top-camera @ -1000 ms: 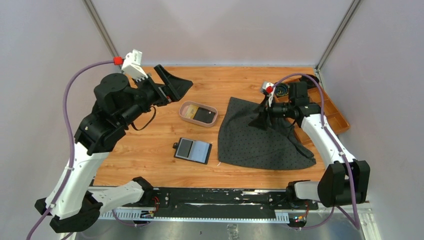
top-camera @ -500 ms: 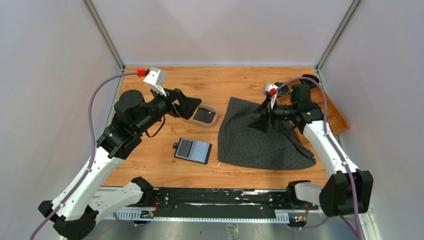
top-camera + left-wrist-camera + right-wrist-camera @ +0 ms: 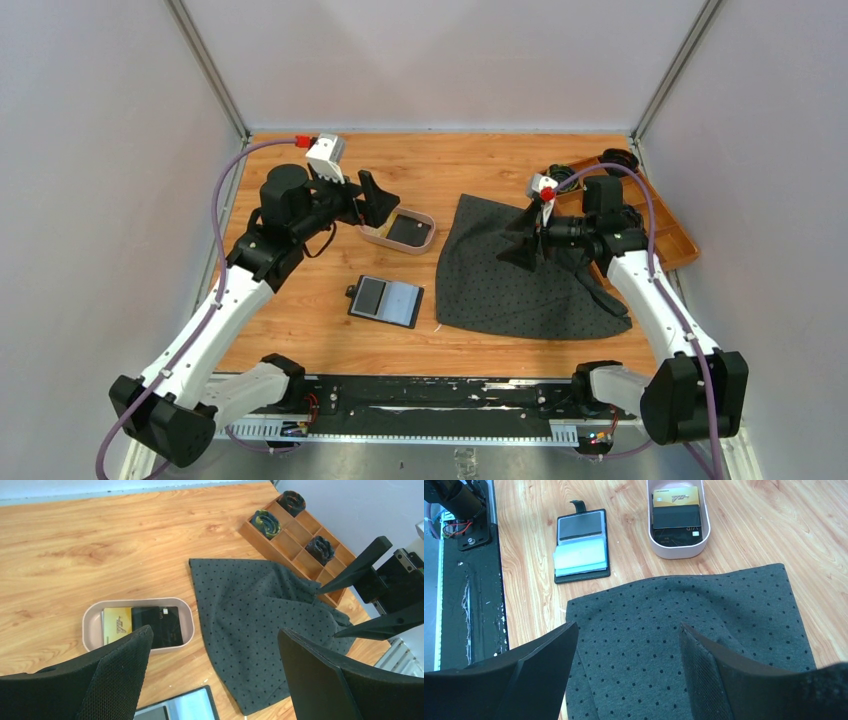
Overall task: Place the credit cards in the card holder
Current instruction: Pick up the credit card from the storage box.
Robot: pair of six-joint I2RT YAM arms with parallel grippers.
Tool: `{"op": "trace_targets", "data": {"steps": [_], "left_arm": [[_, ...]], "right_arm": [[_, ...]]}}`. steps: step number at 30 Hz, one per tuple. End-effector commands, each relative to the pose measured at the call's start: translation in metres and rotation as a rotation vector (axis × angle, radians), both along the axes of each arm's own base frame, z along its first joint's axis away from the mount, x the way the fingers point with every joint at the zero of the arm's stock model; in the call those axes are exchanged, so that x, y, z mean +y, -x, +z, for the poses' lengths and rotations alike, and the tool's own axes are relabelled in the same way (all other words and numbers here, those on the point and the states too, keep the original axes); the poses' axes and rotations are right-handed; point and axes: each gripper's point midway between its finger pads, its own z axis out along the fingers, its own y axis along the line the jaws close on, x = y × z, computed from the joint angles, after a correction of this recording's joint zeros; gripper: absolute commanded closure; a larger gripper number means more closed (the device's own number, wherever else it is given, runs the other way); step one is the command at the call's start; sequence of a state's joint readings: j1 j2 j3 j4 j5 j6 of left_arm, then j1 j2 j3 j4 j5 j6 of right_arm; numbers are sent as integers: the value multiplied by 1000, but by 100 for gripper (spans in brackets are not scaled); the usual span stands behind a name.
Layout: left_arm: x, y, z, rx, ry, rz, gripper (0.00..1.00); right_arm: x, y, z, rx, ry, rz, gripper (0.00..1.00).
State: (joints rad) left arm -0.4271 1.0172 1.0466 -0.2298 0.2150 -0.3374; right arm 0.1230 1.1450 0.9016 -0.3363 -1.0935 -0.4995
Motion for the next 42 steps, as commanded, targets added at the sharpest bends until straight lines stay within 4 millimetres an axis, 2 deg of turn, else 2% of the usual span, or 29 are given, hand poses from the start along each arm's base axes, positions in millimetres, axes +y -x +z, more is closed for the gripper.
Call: {"op": "trace_targets", "data": {"steps": [1, 7, 14, 18, 23, 27, 32, 42], "left_arm": [[-3, -5, -9, 22, 30, -9, 0], [-6, -14, -29, 68, 60, 14, 0], [-9, -23, -64, 166, 50, 41, 0], [-10, -29, -77, 194, 28, 46, 0], [-8, -36, -82, 227, -78, 31, 0], [2, -45, -84, 211, -138, 82, 0], [15, -61, -74, 136, -187, 153, 0], [0, -88, -81, 200, -239, 116, 0]], "right_arm": [[-1, -1, -5, -17, -9, 18, 23], [-2, -3, -7, -15, -3, 11, 23], [-4, -5, -12, -18, 15, -1, 23], [-5, -5, -13, -25, 21, -2, 23], [-5, -6, -13, -32, 25, -6, 23], [-6, -7, -15, -32, 28, -12, 23], [-7, -9, -17, -25, 34, -20, 23], [-14, -16, -24, -22, 66, -58, 17]]}}
